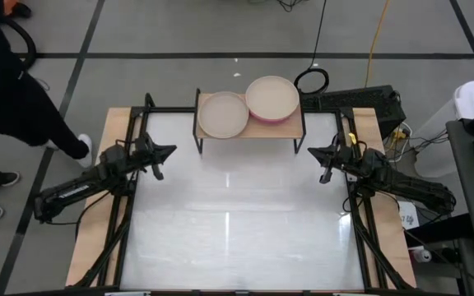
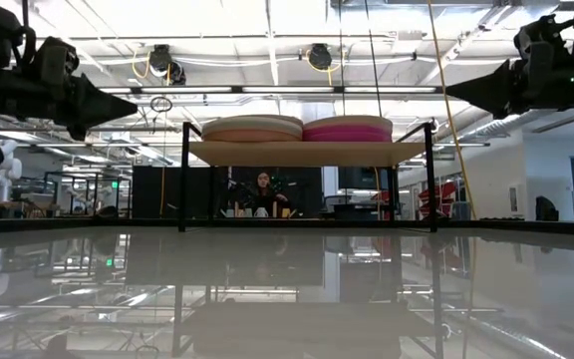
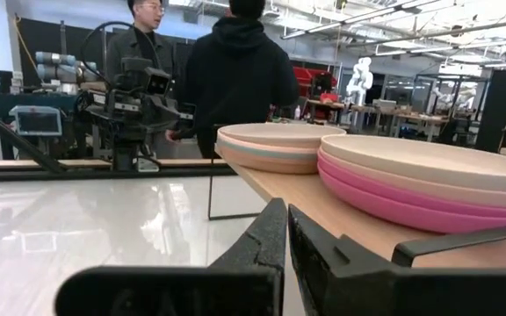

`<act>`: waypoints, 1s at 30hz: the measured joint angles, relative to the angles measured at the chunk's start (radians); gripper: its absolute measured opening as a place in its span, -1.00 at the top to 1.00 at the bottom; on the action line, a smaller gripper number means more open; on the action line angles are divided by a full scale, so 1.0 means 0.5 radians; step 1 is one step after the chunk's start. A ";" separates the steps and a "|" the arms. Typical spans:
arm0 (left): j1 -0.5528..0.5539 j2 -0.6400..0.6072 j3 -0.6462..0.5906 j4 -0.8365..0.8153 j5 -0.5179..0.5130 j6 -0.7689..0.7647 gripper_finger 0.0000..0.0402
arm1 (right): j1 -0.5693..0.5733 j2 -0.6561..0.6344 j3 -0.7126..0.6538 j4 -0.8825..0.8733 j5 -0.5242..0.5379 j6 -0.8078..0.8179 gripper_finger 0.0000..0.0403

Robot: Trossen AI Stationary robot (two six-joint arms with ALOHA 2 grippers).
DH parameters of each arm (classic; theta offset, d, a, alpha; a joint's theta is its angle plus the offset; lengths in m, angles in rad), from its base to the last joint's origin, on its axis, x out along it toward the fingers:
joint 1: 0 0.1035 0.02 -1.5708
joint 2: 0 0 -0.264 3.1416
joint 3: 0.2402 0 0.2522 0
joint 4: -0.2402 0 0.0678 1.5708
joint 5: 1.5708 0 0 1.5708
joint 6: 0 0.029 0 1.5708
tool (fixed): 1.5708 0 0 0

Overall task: Place and stack plates onto a shelf
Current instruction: Return to Home Position

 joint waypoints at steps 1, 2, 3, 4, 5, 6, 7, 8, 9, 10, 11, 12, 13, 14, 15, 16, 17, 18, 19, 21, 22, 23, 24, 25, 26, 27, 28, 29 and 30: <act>0.000 0.000 0.000 -0.001 -0.001 0.010 0.98 | 0.000 0.001 -0.005 -0.006 0.001 0.001 0.99; 0.000 0.000 0.000 -0.002 -0.001 0.012 0.98 | 0.000 0.001 -0.009 -0.008 0.001 0.005 0.99; -0.001 0.000 0.000 -0.003 -0.001 0.011 0.98 | 0.000 0.000 -0.010 -0.009 0.000 0.009 0.99; -0.002 0.000 0.000 -0.003 -0.001 0.009 0.98 | 0.000 0.000 -0.011 -0.020 0.000 0.010 0.99; -0.002 0.000 0.000 -0.003 0.000 0.008 0.98 | 0.000 0.000 -0.012 -0.051 0.000 0.017 0.99; -0.002 0.000 0.000 -0.003 0.000 0.008 0.98 | 0.000 0.001 -0.012 -0.080 0.001 0.026 0.99; -0.002 0.000 0.000 -0.003 -0.001 0.010 0.98 | 0.000 0.001 -0.013 -0.109 0.001 0.032 0.99; -0.002 0.000 0.000 -0.004 0.000 0.010 0.98 | 0.000 0.000 -0.014 -0.137 0.001 0.032 0.99; -0.002 0.000 0.000 -0.004 0.000 0.010 0.98 | 0.000 0.000 -0.014 -0.165 0.001 0.033 0.99; -0.002 0.000 0.000 -0.004 0.000 0.011 0.98 | 0.000 0.001 -0.014 -0.188 0.001 0.037 0.99; -0.002 0.001 0.000 -0.004 0.000 0.011 0.98 | 0.000 0.001 -0.014 -0.193 0.001 0.047 0.99; -0.002 0.001 0.000 -0.004 0.000 0.010 0.98 | 0.000 0.000 -0.015 -0.196 0.000 0.053 0.99; -0.002 0.001 0.000 -0.004 0.000 0.005 0.98 | 0.000 0.000 -0.015 -0.197 0.000 0.056 0.99; -0.002 0.001 0.000 -0.005 0.000 0.001 0.98 | 0.000 0.000 -0.015 -0.200 0.000 0.056 0.99; -0.002 0.001 0.000 -0.005 0.000 0.002 0.98 | 0.000 0.000 -0.016 -0.202 0.000 0.056 0.99; -0.002 0.001 0.000 -0.005 0.000 0.004 0.98 | 0.000 0.000 -0.016 -0.203 0.000 0.056 0.99; -0.002 0.002 0.000 -0.005 0.000 0.014 0.98 | 0.000 0.000 -0.016 -0.204 0.000 0.056 0.99; -0.002 0.002 0.000 -0.005 0.000 0.027 0.98 | 0.000 0.000 -0.016 -0.205 0.000 0.056 0.99; -0.002 0.002 0.000 -0.005 0.000 0.034 0.98 | 0.000 0.000 -0.016 -0.206 -0.001 0.056 0.99; -0.002 0.002 0.001 -0.005 0.000 0.035 0.98 | 0.000 0.000 -0.018 -0.207 -0.007 0.061 0.99; -0.002 0.002 0.001 -0.005 -0.001 0.035 0.98 | 0.000 0.000 -0.018 -0.208 -0.007 0.062 0.99; -0.002 0.002 0.001 -0.006 -0.001 0.035 0.98 | 0.000 0.000 -0.018 -0.208 -0.007 0.062 0.99; -0.002 0.002 0.001 -0.006 -0.001 0.034 0.98 | 0.000 0.000 -0.018 -0.208 -0.007 0.061 0.99; -0.002 0.002 0.001 -0.006 -0.001 0.037 0.98 | 0.000 0.000 -0.018 -0.209 -0.007 0.061 0.99; -0.002 0.002 0.001 -0.006 -0.001 0.039 0.98 | 0.000 0.000 -0.018 -0.209 -0.008 0.061 0.99; -0.002 0.002 0.001 -0.006 -0.002 0.046 0.98 | 0.000 0.000 -0.018 -0.210 -0.008 0.061 0.99; -0.002 0.002 0.001 -0.003 -0.007 0.093 0.98 | 0.000 0.000 -0.019 -0.211 -0.008 0.061 0.99; -0.002 0.002 0.001 0.002 -0.008 0.142 0.98 | 0.000 0.000 -0.019 -0.211 -0.008 0.061 0.99; -0.002 0.002 0.001 0.004 -0.009 0.182 0.98 | 0.000 0.000 -0.019 -0.211 -0.008 0.060 0.99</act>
